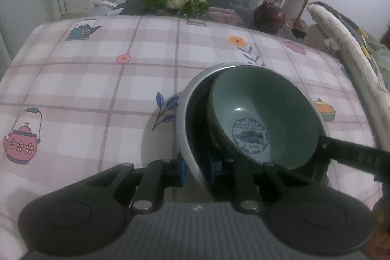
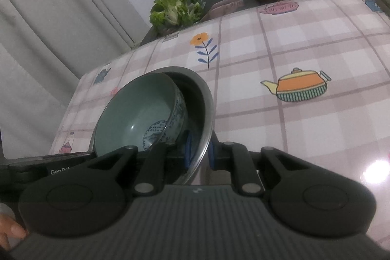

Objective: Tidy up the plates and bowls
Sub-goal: 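Lift the steel bowl with the nested green bowl using the right tool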

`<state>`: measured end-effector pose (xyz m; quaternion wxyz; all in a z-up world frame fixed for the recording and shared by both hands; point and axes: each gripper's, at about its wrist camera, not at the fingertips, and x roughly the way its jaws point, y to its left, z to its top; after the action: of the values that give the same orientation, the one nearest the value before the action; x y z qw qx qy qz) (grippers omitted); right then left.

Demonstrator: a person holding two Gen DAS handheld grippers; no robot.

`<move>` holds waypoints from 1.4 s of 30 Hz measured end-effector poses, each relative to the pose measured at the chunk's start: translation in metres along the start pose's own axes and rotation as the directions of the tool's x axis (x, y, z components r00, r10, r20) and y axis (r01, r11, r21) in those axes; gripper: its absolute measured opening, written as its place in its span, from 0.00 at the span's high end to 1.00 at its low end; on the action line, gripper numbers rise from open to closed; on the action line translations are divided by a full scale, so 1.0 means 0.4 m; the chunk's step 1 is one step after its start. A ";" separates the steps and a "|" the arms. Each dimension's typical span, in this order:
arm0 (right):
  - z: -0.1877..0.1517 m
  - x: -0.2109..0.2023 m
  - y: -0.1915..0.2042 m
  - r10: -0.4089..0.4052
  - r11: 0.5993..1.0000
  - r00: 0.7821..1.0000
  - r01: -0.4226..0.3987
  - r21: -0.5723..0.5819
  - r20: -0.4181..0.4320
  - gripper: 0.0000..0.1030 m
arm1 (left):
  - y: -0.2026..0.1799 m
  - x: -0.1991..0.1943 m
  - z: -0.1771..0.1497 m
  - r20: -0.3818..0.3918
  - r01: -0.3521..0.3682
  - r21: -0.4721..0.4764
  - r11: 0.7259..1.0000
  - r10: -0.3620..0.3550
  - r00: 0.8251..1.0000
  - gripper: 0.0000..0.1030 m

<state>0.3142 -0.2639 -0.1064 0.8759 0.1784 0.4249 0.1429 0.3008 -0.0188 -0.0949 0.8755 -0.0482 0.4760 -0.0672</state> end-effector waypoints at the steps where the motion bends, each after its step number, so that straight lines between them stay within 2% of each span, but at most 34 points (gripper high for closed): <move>1: -0.002 -0.003 0.000 0.003 1.000 1.000 -0.003 0.000 -0.002 0.88 | 0.000 -0.002 -0.001 -0.005 -0.001 0.004 1.000 0.001 1.000 0.81; 16: 0.000 0.031 -0.006 0.019 0.999 1.000 -0.019 0.027 0.001 0.88 | -0.028 0.005 0.004 0.012 -0.075 0.077 0.994 0.075 0.997 0.79; 42: 0.013 -0.002 0.016 -0.012 1.000 0.999 0.012 0.006 0.048 0.87 | -0.035 -0.028 0.016 0.048 -0.061 0.059 0.996 0.058 0.997 0.79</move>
<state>0.3174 -0.2597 -0.1002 0.8862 0.1817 0.4052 0.1321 0.2992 -0.0305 -0.0800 0.8891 -0.0088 0.4544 -0.0542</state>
